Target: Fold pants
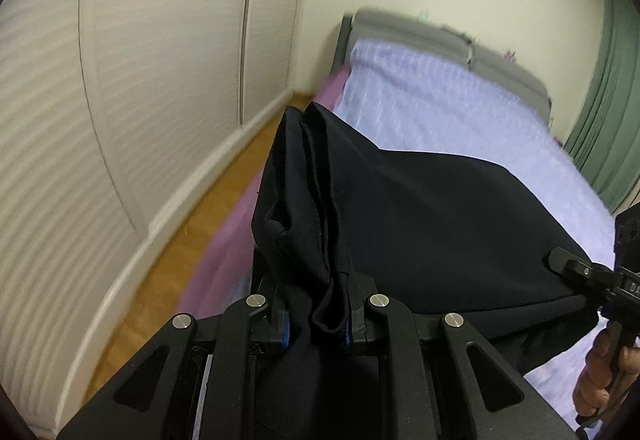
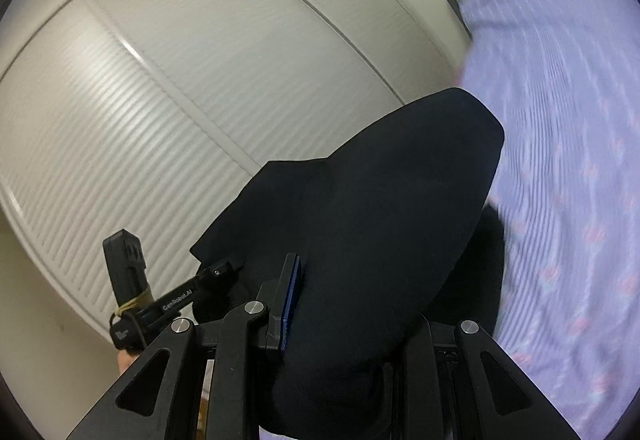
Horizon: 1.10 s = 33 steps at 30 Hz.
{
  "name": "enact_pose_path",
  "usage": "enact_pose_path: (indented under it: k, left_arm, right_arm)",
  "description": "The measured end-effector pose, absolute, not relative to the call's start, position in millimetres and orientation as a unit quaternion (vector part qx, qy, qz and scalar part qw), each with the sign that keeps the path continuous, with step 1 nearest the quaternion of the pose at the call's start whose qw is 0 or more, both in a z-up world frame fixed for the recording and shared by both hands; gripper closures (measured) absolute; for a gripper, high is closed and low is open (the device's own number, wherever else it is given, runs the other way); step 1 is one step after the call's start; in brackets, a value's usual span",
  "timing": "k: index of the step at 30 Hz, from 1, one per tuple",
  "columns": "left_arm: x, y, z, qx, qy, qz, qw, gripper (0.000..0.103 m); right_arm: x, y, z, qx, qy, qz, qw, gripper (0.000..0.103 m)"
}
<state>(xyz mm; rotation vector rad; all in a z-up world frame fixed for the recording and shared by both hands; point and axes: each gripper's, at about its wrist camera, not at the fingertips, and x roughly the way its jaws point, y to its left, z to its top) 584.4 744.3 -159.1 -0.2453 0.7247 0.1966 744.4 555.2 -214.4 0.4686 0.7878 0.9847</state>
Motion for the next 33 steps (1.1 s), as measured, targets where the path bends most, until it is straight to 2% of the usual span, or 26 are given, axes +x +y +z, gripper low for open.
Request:
enact_pose_path:
  k: [2, 5, 7, 9, 10, 11, 12, 15, 16, 17, 20, 27, 33]
  left_arm:
    - [584, 747, -202, -0.13, 0.38, 0.099, 0.91, 0.084]
    - [568, 743, -231, -0.131, 0.362, 0.103, 0.917, 0.08]
    - [558, 741, -239, -0.14, 0.355, 0.101, 0.919, 0.073]
    - [553, 741, -247, -0.125, 0.357, 0.106, 0.92, 0.061]
    - [551, 743, -247, -0.116, 0.358, 0.113, 0.919, 0.05]
    - [548, 744, -245, -0.106, 0.361, 0.123, 0.918, 0.039]
    - [545, 743, -246, -0.102, 0.36, 0.128, 0.918, 0.036]
    - [538, 741, -246, -0.103, 0.364, 0.139, 0.915, 0.025]
    - [536, 741, -246, -0.104, 0.365, 0.145, 0.914, 0.018]
    - [534, 739, -246, -0.105, 0.367, 0.149, 0.912, 0.015]
    - [525, 731, -242, -0.09, 0.373, 0.167, 0.908, 0.015]
    - [485, 652, -206, 0.002, 0.351, 0.203, 0.914, 0.015]
    - [434, 567, -169, 0.016, 0.323, 0.189, 0.927, 0.012]
  right_arm:
    - [743, 566, -245, 0.202, 0.392, 0.441, 0.782, 0.077]
    - [735, 565, -290, 0.185, 0.423, 0.426, 0.778, 0.077]
    - [729, 559, -313, 0.18, 0.438, 0.416, 0.776, 0.077]
    - [729, 550, -326, 0.194, 0.448, 0.411, 0.77, 0.075]
    - [733, 548, -330, 0.199, 0.452, 0.408, 0.768, 0.073]
    - [735, 546, -331, 0.198, 0.455, 0.402, 0.769, 0.07]
    - [733, 545, -331, 0.191, 0.458, 0.395, 0.773, 0.067]
    - [724, 545, -326, 0.156, 0.457, 0.367, 0.795, 0.048]
    - [719, 544, -323, 0.14, 0.454, 0.354, 0.805, 0.036]
    - [723, 546, -314, 0.128, 0.45, 0.345, 0.814, 0.031]
    - [721, 543, -306, 0.092, 0.437, 0.32, 0.836, 0.024]
    - [685, 524, -266, 0.012, 0.386, 0.294, 0.874, 0.024]
    - [622, 493, -210, -0.054, 0.314, 0.279, 0.906, 0.024]
